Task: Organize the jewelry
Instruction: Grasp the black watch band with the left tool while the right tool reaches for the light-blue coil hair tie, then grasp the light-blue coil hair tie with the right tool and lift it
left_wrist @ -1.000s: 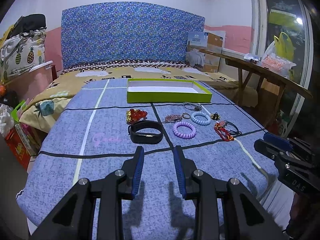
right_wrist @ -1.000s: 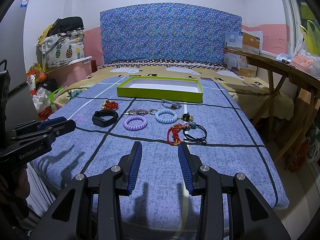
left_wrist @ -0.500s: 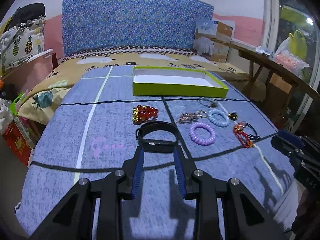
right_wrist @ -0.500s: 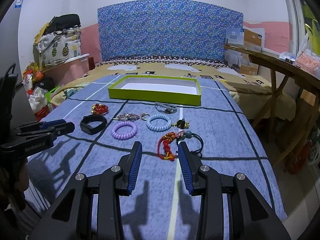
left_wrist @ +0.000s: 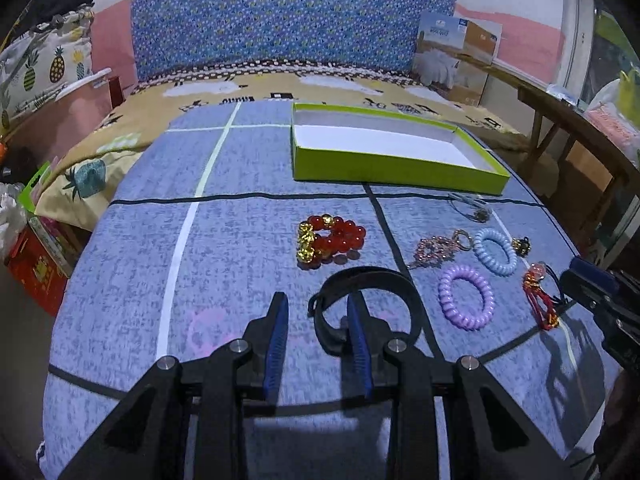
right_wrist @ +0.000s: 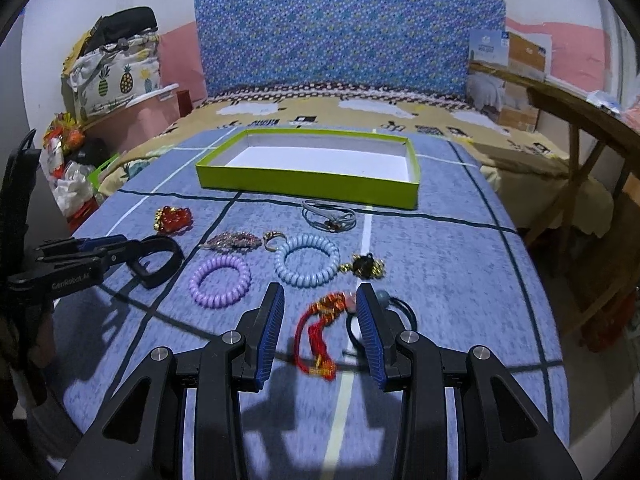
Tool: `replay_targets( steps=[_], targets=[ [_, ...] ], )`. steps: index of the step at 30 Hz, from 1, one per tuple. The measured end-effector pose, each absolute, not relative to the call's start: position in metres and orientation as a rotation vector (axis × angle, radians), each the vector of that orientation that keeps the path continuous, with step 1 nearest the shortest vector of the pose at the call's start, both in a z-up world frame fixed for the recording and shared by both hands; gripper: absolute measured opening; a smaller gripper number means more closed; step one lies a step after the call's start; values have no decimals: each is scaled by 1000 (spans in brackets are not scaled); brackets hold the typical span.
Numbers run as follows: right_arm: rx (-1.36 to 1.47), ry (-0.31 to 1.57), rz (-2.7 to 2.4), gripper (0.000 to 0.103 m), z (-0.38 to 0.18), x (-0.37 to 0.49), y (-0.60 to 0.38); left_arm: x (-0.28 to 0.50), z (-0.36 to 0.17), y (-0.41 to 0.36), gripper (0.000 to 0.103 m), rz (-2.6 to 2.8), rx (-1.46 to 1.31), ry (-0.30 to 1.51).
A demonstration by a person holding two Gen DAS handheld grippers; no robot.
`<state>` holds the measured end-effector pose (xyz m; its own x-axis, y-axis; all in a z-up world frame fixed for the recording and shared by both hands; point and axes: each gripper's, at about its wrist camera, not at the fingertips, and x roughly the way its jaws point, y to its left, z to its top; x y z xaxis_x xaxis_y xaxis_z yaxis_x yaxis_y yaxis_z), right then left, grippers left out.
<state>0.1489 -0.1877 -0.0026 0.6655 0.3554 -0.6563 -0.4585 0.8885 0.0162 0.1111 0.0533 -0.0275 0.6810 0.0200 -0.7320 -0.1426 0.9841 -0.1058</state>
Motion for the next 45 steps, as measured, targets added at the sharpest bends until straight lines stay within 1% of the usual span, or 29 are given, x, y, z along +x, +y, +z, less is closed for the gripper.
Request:
replay_targets(
  steps=[9, 10, 11, 12, 16, 27, 29, 31, 34, 35, 39, 43, 45],
  targets=[
    [-157, 860, 490, 38, -18, 197, -169, 126, -32, 47, 32, 83, -141, 873],
    [-157, 873, 488, 37, -20, 201, -169, 128, -32, 46, 32, 82, -139, 879],
    [-153, 887, 488, 30, -21, 204, -168, 128, -33, 46, 31, 82, -138, 885],
    [-147, 907, 489, 28, -23, 208, -168, 129, -33, 44, 31, 87, -127, 885],
    [-129, 933, 489, 26, -24, 215, -169, 129, -32, 41, 28, 86, -109, 884],
    [80, 1092, 494, 26, -27, 249, -179, 132, -31, 39, 25, 85, -82, 889],
    [124, 1115, 485, 26, -27, 255, -181, 132, -31, 38, 23, 83, -77, 889],
    [114, 1116, 479, 26, -27, 257, -179, 133, -32, 38, 22, 83, -73, 889],
    [24, 1090, 452, 12, -26, 255, -170, 132, -32, 39, 20, 78, -71, 887],
    [14, 1084, 452, 10, -26, 254, -169, 132, -32, 39, 18, 78, -68, 886],
    [15, 1070, 461, 9, -27, 251, -171, 131, -31, 38, 16, 72, -63, 882],
    [16, 1050, 485, 9, -25, 243, -172, 126, -29, 40, 10, 44, -87, 865],
    [8, 1028, 496, 9, -21, 238, -171, 123, -27, 38, 10, 33, -90, 855]
  ],
)
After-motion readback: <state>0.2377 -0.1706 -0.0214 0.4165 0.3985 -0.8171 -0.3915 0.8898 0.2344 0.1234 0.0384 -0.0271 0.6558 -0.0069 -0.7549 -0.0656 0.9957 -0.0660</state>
